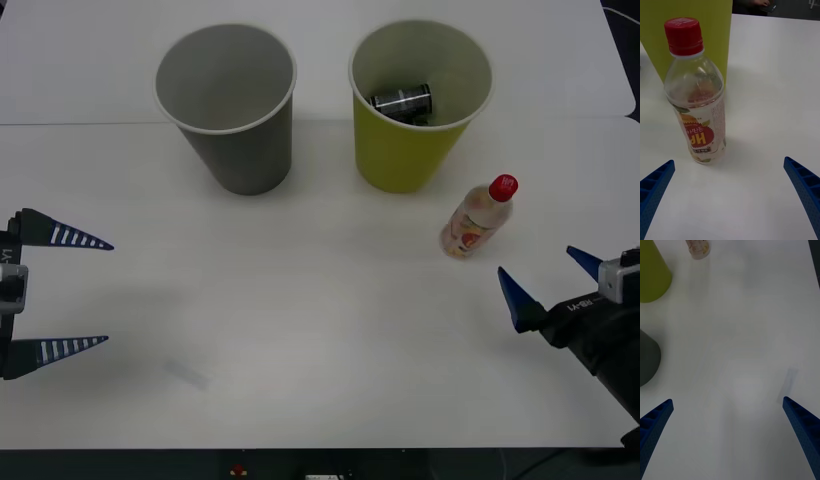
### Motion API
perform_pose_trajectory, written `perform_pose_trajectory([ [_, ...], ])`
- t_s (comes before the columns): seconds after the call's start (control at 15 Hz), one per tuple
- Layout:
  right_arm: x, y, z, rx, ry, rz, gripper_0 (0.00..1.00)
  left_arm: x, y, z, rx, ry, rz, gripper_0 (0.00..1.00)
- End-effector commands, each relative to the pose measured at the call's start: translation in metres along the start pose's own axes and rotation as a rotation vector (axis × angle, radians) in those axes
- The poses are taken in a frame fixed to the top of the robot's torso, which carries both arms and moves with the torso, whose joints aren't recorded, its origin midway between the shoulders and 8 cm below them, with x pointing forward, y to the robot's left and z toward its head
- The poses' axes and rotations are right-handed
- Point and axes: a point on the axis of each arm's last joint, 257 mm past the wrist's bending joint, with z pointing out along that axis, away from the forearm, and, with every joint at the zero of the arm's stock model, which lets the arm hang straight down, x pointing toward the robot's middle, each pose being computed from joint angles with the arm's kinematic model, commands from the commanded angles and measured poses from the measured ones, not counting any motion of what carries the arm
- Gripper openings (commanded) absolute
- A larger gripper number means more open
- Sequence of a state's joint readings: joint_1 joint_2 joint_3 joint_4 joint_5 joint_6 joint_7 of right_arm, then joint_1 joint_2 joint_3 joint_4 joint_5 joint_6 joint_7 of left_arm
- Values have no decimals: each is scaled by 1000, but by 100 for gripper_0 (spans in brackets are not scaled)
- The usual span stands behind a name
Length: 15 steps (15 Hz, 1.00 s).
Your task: Put the can into the green bin and the plastic bottle into the gray bin
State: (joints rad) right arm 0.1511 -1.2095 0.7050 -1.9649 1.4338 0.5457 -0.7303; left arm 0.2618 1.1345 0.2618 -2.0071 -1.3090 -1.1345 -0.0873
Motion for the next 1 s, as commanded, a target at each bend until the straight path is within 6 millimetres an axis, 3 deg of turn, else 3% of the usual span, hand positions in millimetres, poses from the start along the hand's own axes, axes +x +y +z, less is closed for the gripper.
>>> perform_pose_trajectory([
  [0.07, 1, 12, 15, -26, -13, -8, 100, 0, 0, 0, 0, 0, 0, 100],
  [0.33, -3, 24, 30, -50, -36, -20, 100, 0, 0, 0, 0, 0, 0, 100],
  [1.0, -2, 30, 68, -38, -77, -49, 100, 0, 0, 0, 0, 0, 0, 100],
])
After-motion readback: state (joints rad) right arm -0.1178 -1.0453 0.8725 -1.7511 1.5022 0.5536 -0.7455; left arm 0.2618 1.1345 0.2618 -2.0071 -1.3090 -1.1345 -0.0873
